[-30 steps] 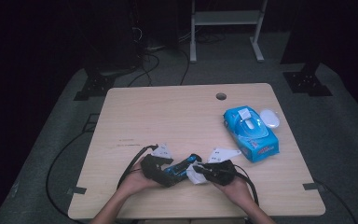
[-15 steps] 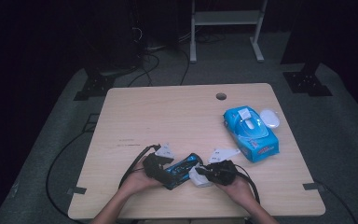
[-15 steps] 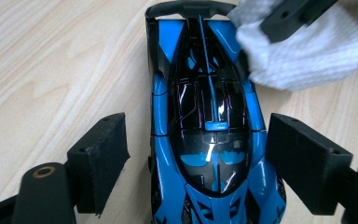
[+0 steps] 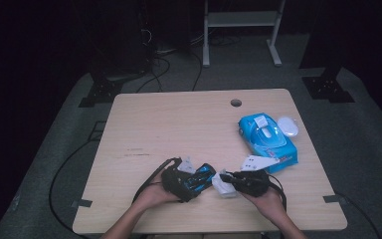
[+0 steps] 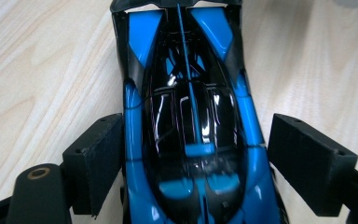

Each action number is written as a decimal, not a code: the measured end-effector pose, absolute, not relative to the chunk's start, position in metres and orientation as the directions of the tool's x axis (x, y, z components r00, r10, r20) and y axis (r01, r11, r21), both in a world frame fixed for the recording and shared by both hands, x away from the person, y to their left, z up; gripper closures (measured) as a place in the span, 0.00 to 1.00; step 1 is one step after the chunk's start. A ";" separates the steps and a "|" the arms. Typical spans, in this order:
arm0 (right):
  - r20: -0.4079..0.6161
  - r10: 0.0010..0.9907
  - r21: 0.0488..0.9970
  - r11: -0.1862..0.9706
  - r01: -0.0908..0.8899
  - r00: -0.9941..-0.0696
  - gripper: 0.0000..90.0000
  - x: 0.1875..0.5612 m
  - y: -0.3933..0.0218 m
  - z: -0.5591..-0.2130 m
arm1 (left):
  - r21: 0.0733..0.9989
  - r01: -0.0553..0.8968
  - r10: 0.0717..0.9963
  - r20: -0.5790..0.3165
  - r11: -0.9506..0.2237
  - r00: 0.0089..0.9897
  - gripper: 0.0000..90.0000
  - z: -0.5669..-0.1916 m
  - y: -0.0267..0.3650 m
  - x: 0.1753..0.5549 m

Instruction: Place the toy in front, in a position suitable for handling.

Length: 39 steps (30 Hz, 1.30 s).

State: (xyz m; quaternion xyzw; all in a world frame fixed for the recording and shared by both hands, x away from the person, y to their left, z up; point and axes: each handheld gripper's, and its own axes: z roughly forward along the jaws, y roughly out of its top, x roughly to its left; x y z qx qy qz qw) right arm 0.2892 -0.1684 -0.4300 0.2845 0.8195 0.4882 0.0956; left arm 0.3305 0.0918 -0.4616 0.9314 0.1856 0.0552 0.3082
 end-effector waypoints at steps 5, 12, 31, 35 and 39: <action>0.125 0.562 0.851 0.363 0.379 -0.817 0.94 0.289 -0.170 -0.433 | 0.584 0.304 0.383 0.012 -0.752 0.924 0.20 -0.467 0.084 0.334; 0.126 0.575 0.855 0.350 0.382 -0.808 0.94 0.290 -0.175 -0.433 | 0.576 0.274 0.367 0.049 -0.770 0.929 0.29 -0.462 0.083 0.331; 0.132 0.605 0.854 0.332 0.400 -0.785 0.94 0.296 -0.188 -0.433 | 0.598 0.229 0.333 0.068 -0.768 0.940 0.31 -0.447 0.072 0.342; 0.136 0.614 0.852 0.328 0.408 -0.777 0.94 0.297 -0.191 -0.434 | 0.567 0.224 0.319 0.074 -0.793 0.945 0.31 -0.452 0.066 0.346; 0.140 0.619 0.850 0.325 0.414 -0.773 0.94 0.298 -0.193 -0.436 | 0.564 0.259 0.333 0.029 -0.784 0.943 0.31 -0.458 0.068 0.351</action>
